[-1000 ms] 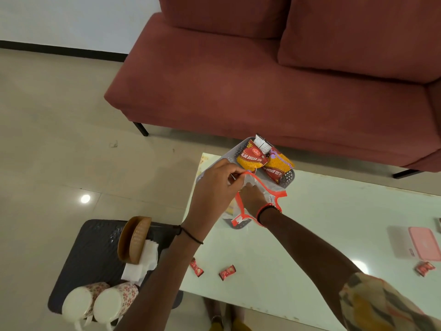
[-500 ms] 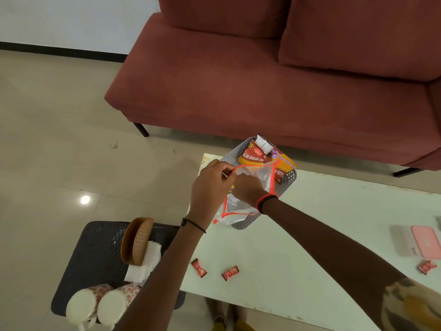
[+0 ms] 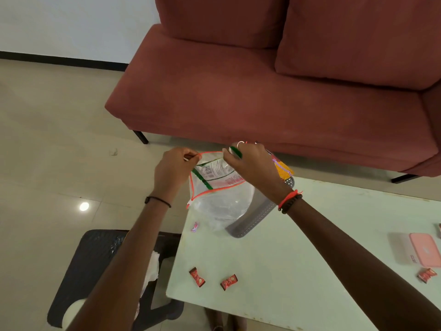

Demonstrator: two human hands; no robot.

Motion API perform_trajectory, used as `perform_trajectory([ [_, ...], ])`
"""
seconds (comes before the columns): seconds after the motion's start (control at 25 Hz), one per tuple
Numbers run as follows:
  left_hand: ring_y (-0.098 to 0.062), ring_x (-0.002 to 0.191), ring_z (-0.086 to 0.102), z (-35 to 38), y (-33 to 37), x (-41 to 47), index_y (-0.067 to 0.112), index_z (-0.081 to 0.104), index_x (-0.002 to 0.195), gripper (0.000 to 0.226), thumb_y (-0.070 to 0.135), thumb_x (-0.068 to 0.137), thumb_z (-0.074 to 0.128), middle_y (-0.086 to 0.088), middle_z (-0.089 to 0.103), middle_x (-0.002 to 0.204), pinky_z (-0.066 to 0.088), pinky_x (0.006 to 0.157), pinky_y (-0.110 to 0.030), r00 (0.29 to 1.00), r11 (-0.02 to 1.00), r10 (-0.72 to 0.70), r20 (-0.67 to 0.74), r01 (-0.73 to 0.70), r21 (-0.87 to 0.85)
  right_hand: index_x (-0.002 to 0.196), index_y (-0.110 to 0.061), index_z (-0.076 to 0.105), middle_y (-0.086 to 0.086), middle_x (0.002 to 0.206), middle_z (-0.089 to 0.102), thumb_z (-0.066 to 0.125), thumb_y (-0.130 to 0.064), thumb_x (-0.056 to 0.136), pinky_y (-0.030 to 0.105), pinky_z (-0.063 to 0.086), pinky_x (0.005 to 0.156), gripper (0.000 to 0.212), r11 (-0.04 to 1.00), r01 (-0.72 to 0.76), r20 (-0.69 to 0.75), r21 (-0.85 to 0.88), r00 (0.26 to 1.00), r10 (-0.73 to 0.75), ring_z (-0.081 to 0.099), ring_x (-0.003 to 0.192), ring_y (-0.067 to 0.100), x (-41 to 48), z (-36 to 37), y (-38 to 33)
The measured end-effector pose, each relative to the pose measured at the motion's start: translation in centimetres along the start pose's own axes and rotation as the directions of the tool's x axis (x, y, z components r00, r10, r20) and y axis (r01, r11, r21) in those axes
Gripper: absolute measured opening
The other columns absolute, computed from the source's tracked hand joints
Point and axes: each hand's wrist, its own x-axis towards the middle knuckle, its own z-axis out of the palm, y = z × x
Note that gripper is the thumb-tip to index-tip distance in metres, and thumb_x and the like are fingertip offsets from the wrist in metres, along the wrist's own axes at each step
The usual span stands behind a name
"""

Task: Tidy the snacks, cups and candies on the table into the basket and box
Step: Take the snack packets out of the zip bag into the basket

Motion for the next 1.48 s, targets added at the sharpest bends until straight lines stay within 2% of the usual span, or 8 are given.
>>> perform_trajectory([
  [0.16, -0.030, 0.077, 0.067, -1.1, 0.3, 1.2, 0.014, 0.071, 0.094, 0.017, 0.025, 0.085, 0.063, -0.007, 0.071, 0.086, 0.057, 0.078, -0.045, 0.999, 0.994, -0.020, 0.037, 0.024, -0.106, 0.049, -0.018, 0.027, -0.007, 0.046, 0.027, 0.064, -0.026, 0.089, 0.021, 0.024, 0.044, 0.055, 0.861, -0.082, -0.140, 0.502, 0.975, 0.174, 0.026, 0.042, 0.006, 0.8, -2.0, 0.0],
  [0.36, -0.032, 0.071, 0.068, -0.7, 1.0, 1.2, 0.016, 0.072, 0.086, 0.011, 0.025, 0.083, 0.066, -0.005, 0.067, 0.072, 0.059, 0.072, -0.046, 0.999, 0.983, 0.010, 0.049, -0.001, -0.181, 0.054, -0.021, 0.040, -0.009, 0.050, 0.041, 0.061, -0.018, 0.091, 0.022, 0.032, 0.049, 0.043, 0.269, -0.014, -0.109, 0.963, 0.892, 0.439, 0.037, 0.048, 0.005, 2.1, -3.6, 1.7],
  [0.44, -0.029, 0.071, 0.068, -0.4, 1.0, 1.4, 0.016, 0.072, 0.088, 0.012, 0.025, 0.082, 0.069, -0.004, 0.067, 0.073, 0.059, 0.072, -0.046, 0.999, 0.981, 0.005, 0.048, 0.005, -0.196, 0.055, -0.023, 0.046, -0.006, 0.053, 0.047, 0.062, -0.020, 0.090, 0.023, 0.035, 0.049, 0.039, 0.178, 0.014, -0.113, 0.984, 0.822, 0.558, 0.044, 0.049, 0.007, 3.1, -4.2, 3.3],
  [0.64, -0.023, 0.070, 0.066, -0.7, 0.3, 2.2, 0.021, 0.072, 0.084, 0.010, 0.031, 0.081, 0.068, 0.006, 0.064, 0.064, 0.058, 0.075, -0.047, 1.000, 0.978, -0.011, 0.013, 0.013, -0.208, 0.056, -0.019, 0.045, -0.007, 0.053, 0.051, 0.065, -0.039, 0.086, 0.018, 0.039, 0.044, 0.041, 0.508, -0.309, -0.170, 0.804, 0.700, 0.694, 0.048, 0.047, 0.008, 4.2, -3.8, 11.0],
  [0.84, -0.017, 0.068, 0.063, -1.4, -0.1, 3.3, 0.027, 0.070, 0.081, 0.008, 0.035, 0.081, 0.068, 0.013, 0.063, 0.064, 0.057, 0.076, -0.048, 0.999, 0.973, 0.003, -0.039, -0.012, -0.232, 0.056, -0.016, 0.035, -0.003, 0.053, 0.036, 0.063, -0.048, 0.085, 0.027, 0.027, 0.051, 0.052, 0.786, -0.600, 0.054, 0.151, 0.799, 0.599, 0.038, 0.057, 0.019, 2.9, 2.4, 18.4],
  [1.0, -0.018, 0.063, 0.063, -1.3, -0.2, 4.4, 0.029, 0.069, 0.077, 0.007, 0.035, 0.081, 0.068, 0.010, 0.064, 0.062, 0.058, 0.072, -0.047, 0.998, 0.963, 0.026, -0.063, -0.042, -0.265, 0.056, -0.021, 0.040, 0.008, 0.073, 0.058, 0.059, -0.047, 0.087, 0.028, 0.036, 0.062, 0.045, 0.811, -0.550, 0.177, -0.200, 0.793, 0.582, 0.056, 0.074, 0.030, 1.8, 7.0, 22.4],
  [1.16, 0.001, 0.054, 0.060, -1.2, -0.8, 5.5, 0.024, 0.071, 0.086, 0.011, 0.033, 0.082, 0.068, 0.009, 0.065, 0.065, 0.055, 0.060, -0.024, 0.995, 0.961, 0.056, -0.085, -0.077, -0.265, 0.095, -0.008, 0.066, 0.015, 0.102, 0.068, 0.061, -0.049, 0.085, 0.034, 0.046, 0.076, 0.043, 0.820, -0.436, 0.198, -0.370, 0.826, 0.528, 0.062, 0.096, 0.033, 2.7, 9.7, 24.2],
  [1.48, 0.009, 0.053, 0.059, -0.1, -1.3, 6.8, 0.022, 0.070, 0.091, 0.010, 0.028, 0.084, 0.067, 0.006, 0.064, 0.066, 0.047, 0.048, -0.005, 0.995, 0.961, 0.068, -0.067, -0.083, -0.263, 0.103, -0.008, 0.061, 0.011, 0.102, 0.068, 0.060, -0.058, 0.081, 0.035, 0.050, 0.073, 0.055, 0.813, -0.322, 0.235, -0.485, 0.848, 0.476, 0.066, 0.094, 0.031, 4.1, 12.7, 25.1],
])
